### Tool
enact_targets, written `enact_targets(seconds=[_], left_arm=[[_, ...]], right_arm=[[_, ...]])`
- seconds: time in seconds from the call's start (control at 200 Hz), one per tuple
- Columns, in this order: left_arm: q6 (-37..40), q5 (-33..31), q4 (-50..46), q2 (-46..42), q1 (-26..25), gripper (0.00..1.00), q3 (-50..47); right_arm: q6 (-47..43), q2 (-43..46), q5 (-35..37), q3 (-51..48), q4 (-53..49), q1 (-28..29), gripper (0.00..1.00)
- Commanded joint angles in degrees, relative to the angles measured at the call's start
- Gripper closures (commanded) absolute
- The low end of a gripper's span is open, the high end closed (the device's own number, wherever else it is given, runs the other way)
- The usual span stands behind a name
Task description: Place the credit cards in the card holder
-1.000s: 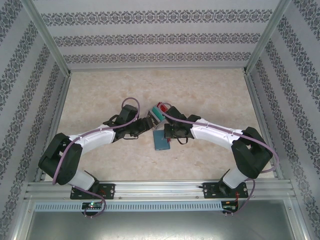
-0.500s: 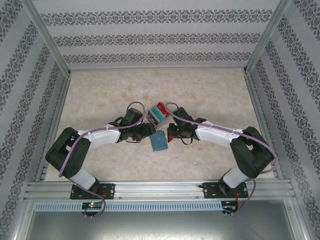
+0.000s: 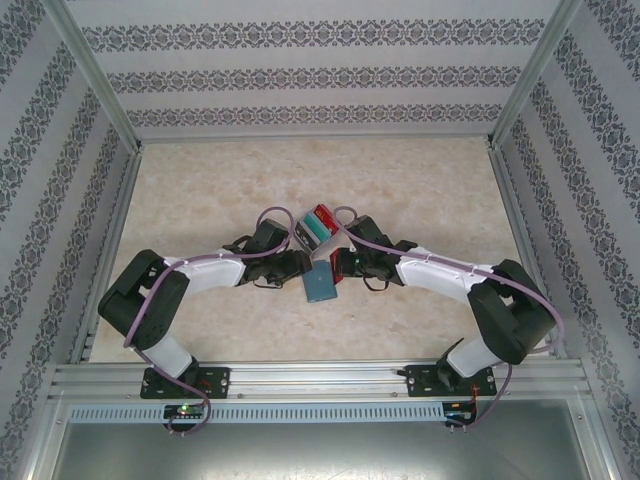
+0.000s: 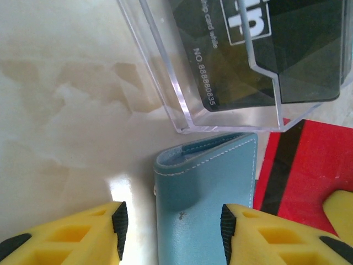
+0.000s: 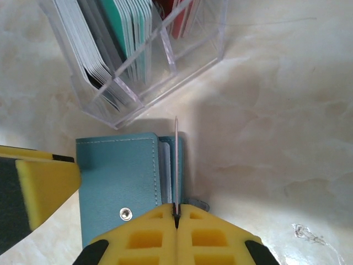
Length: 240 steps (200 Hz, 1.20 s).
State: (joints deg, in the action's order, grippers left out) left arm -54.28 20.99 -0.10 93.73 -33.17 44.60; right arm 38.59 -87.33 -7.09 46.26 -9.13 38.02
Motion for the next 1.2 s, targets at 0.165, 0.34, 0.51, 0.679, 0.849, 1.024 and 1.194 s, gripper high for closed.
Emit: enact_targets(seconds=[0.165,0.34,0.51,0.679,0.849,1.024,1.194], left_arm=[[0.2,1.7,2.8,2.1,-1.4,0.52,0.7],[-0.1,1.9,4.0,3.3,-2.0,0.57,1.1],[-0.5,2.1,5.0,4.5,-2.4,0.55,1.6],[-0.2,2.0,4.9,3.2,-2.5,0.41,1.7],[2.3,-2.4,-0.7,0.2,-2.5,0.30,1.9],[3.9,-4.6,-5.3,-0.6,-2.5,0.26,3.3],[4.4,-2.9,-1.7,-1.3,-2.5,0.27,2.3]], right_arm=[[-2.1,-2.2,-3.6,-0.7,2.0,0.4,1.00],[-0.8,-1.6,-7.3,-1.3,5.5,0.3,1.00],[2.3,-1.3,-10.7,-1.9,8.7,-1.0,1.00],[5.9,0.3,-12.6,-3.9,11.6,-2.2,1.00],[7.1,1.8,-14.6,-4.9,13.1,-3.2,1.00],[8.1,1.4,-17.6,-4.8,15.0,-3.3,1.00],[9.7,-1.0,-20.7,-3.6,17.3,-3.3,1.00]])
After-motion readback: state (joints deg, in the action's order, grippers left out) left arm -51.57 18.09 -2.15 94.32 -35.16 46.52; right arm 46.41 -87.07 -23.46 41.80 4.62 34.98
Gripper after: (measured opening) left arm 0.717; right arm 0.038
